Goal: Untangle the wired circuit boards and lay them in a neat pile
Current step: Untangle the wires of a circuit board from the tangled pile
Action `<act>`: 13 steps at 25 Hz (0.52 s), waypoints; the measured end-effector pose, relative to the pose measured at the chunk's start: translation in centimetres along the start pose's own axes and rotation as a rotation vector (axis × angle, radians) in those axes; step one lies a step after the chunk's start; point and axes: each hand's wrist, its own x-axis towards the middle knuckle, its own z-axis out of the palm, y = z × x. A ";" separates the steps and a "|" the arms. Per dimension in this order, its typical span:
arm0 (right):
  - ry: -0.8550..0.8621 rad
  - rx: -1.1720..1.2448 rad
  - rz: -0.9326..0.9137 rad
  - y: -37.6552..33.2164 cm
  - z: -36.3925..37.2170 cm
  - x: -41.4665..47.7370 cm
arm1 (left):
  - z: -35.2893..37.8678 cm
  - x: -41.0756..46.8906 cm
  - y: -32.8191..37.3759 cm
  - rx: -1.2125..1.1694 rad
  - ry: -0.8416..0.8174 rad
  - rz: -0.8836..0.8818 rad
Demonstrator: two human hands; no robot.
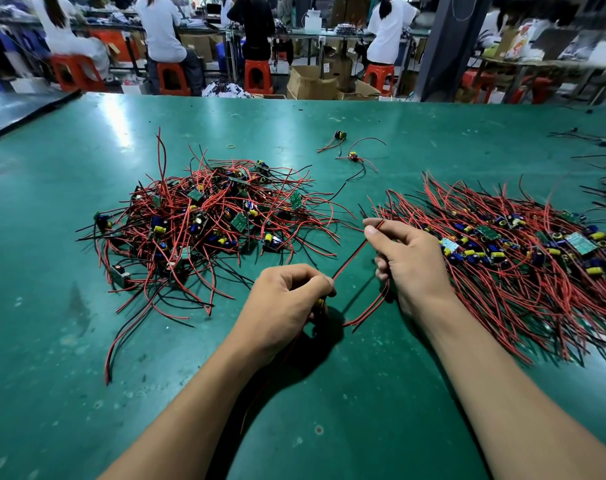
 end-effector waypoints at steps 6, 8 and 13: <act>0.141 -0.223 -0.140 0.2 -0.6 0.4 | -0.1 0.0 -0.1 -0.041 -0.007 -0.008; 0.171 -0.390 -0.246 0.2 -0.6 0.2 | -0.1 0.1 -0.2 -0.040 -0.014 -0.006; 0.150 -0.413 -0.246 0.0 -0.6 0.0 | -0.3 0.1 -0.2 -0.063 -0.013 -0.008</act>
